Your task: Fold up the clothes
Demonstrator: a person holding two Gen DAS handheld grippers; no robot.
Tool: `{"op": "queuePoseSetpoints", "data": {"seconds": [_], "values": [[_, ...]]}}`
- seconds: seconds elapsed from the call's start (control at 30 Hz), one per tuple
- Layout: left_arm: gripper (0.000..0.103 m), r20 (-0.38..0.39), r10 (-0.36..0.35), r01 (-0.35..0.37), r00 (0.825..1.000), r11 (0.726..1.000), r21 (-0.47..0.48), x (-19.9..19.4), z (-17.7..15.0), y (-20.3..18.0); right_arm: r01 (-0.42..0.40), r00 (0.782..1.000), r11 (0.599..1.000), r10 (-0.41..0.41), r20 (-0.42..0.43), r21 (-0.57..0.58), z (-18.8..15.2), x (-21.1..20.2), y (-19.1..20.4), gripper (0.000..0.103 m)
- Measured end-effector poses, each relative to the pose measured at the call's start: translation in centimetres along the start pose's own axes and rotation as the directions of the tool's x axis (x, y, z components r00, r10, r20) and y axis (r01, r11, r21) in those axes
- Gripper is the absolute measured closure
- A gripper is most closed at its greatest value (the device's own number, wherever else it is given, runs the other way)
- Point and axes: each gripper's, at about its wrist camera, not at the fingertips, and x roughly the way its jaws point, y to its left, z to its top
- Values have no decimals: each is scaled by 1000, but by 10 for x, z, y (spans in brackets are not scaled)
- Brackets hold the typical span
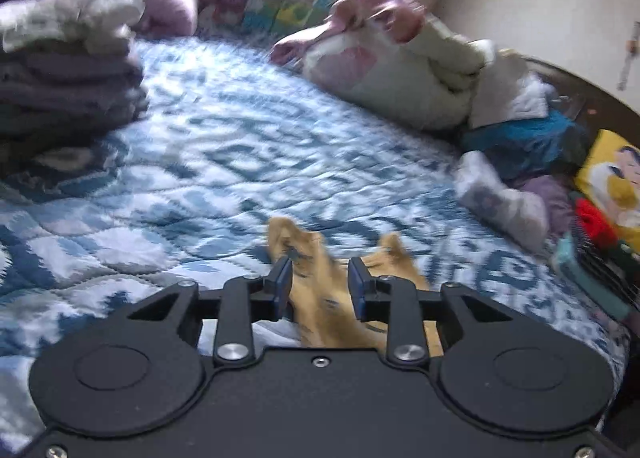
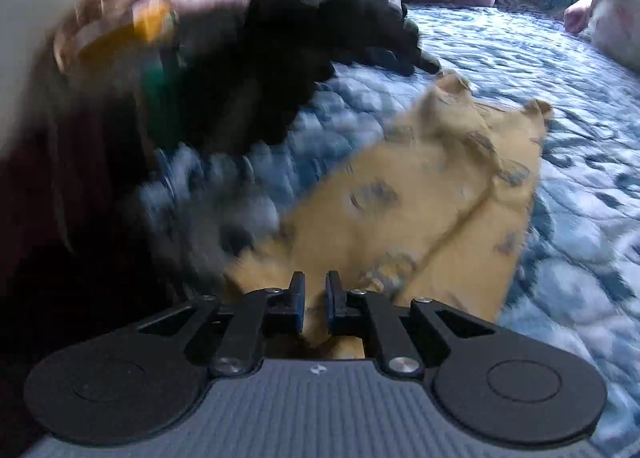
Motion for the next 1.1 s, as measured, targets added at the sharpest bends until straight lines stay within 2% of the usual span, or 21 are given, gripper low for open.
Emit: {"op": "queuePoseSetpoints", "data": {"seconds": [0.07, 0.13, 0.2, 0.27, 0.3, 0.4, 0.47, 0.57, 0.67, 0.77, 0.87, 0.93, 1.0, 1.07, 1.1], "values": [[75, 29, -38, 37, 999, 999, 37, -8, -7, -15, 19, 1000, 1000, -19, 20, 8, -5, -9, 3, 88], [75, 18, -40, 39, 999, 997, 73, -2, -15, -29, 38, 998, 999, -39, 39, 10, -7, -14, 4, 84], [75, -40, -4, 9, 999, 993, 117, 14, -25, -40, 68, 997, 998, -68, 29, -2, -10, -10, 4, 84], [76, -121, 97, -78, 988, 985, 152, 35, -37, -43, 70, 997, 996, -71, 25, 47, -10, -12, 1, 84], [76, -119, 119, -101, 986, 984, 146, 37, -39, -42, 70, 997, 995, -71, 22, 68, -10, -14, 1, 84], [75, -77, 72, -64, 994, 993, 104, 25, -26, -42, 81, 996, 996, -82, 23, 48, -9, -24, 4, 84], [75, -40, 62, -57, 997, 992, 113, 21, -18, -40, 83, 995, 996, -85, 48, 37, -6, -29, 2, 84], [75, -4, 50, -49, 999, 991, 123, 28, -9, -35, 135, 987, 991, -135, 90, 10, 9, -28, -6, 84], [75, 5, 28, -28, 1000, 990, 140, 38, -3, -33, 165, 980, 986, -164, 116, 2, 29, -15, -22, 84], [75, -26, 34, -30, 999, 987, 159, 56, 0, -28, 183, 975, 983, -179, 134, -19, 49, 4, -38, 84], [74, -124, 79, -65, 989, 991, 113, 80, 0, -14, 196, 972, 980, -191, 138, -26, 65, 28, -55, 84], [74, -141, 58, -46, 988, 995, 89, 87, 1, -7, 203, 974, 979, -202, 106, 3, 69, 48, -71, 84], [74, -152, 43, -33, 987, 997, 66, 85, 5, -4, 168, 983, 985, -171, 66, 41, 64, 62, -86, 84], [73, -152, 14, -9, 988, 999, 31, 81, 9, 1, 141, 986, 989, -145, 77, 54, 60, 61, -92, 84], [69, -152, -2, 5, 988, 1000, 15, 80, 10, 3, 132, 987, 989, -138, 86, 68, 61, 57, -93, 84]]}}
